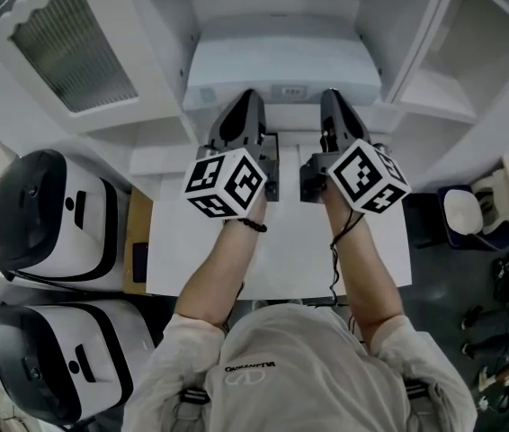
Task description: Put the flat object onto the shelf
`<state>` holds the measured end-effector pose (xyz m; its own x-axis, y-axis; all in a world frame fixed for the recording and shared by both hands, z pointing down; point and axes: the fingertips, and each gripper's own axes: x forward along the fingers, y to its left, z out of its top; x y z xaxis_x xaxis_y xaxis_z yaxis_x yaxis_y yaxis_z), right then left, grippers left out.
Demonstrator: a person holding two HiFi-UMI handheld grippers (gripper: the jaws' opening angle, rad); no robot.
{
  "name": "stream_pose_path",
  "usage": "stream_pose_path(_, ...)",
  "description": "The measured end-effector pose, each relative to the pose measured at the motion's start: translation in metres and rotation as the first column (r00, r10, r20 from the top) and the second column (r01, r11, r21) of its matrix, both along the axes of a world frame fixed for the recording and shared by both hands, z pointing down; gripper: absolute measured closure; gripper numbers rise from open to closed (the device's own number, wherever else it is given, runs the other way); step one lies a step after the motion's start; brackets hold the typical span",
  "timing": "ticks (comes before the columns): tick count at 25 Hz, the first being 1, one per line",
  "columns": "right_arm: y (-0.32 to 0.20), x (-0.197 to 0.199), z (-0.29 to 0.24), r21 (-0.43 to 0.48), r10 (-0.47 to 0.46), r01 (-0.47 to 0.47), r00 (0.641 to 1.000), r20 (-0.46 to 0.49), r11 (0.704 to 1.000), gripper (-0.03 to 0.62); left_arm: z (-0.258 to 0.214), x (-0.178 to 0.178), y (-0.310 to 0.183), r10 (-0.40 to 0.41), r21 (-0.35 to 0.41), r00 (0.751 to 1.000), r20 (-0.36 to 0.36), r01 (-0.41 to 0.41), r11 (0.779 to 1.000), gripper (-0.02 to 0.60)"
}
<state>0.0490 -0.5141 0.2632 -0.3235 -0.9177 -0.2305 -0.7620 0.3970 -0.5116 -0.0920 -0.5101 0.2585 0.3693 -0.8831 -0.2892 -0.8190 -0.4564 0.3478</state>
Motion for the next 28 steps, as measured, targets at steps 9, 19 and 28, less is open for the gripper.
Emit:
stream_pose_path(9,-0.002,0.000,0.000,0.009,-0.003,0.003,1.000,-0.021,1.000,0.583,-0.003,-0.002,-0.001,0.014,0.040,1.000,-0.001,-0.014,0.999,0.577)
stream_pose_path(19,0.060,0.029,0.007,0.091,0.013,-0.006,0.997,-0.074,0.996,0.583,-0.003,-0.039,0.078,-0.084,0.201,0.972,0.219,0.040,0.979,0.577)
stream_pose_path(28,0.095,0.043,0.039,0.102,0.029,-0.009,0.979,-0.203,0.995,0.583,0.040,-0.072,0.107,-0.118,0.121,0.952,0.284,0.086,0.989,0.577)
